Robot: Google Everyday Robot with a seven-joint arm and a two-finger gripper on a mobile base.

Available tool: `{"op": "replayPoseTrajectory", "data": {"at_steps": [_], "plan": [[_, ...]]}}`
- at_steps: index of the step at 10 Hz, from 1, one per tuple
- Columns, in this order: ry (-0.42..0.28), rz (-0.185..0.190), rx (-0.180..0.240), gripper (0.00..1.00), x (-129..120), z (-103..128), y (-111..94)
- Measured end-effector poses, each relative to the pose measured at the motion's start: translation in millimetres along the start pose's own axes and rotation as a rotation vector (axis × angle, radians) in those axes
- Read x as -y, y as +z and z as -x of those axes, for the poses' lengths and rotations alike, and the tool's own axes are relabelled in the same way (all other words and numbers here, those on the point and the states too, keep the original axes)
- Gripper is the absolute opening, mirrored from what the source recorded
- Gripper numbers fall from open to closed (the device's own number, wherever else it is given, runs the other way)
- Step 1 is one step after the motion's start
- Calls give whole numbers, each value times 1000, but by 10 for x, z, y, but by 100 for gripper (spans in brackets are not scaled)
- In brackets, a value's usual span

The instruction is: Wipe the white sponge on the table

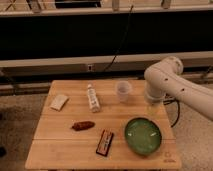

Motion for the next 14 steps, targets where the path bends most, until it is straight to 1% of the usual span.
{"op": "replayPoseTrajectory", "data": {"at_steps": [2, 6, 8, 11, 13, 14], "plan": [[-29, 3, -3, 80, 22, 41, 13], [-123, -1, -2, 80, 191, 640, 16], [-157, 1, -1, 80, 245, 773, 21], [-203, 4, 13, 80, 379, 1119, 22], [-238, 6, 15, 80, 422, 1216, 29], [-262, 3, 24, 80, 459, 1346, 22]]}}
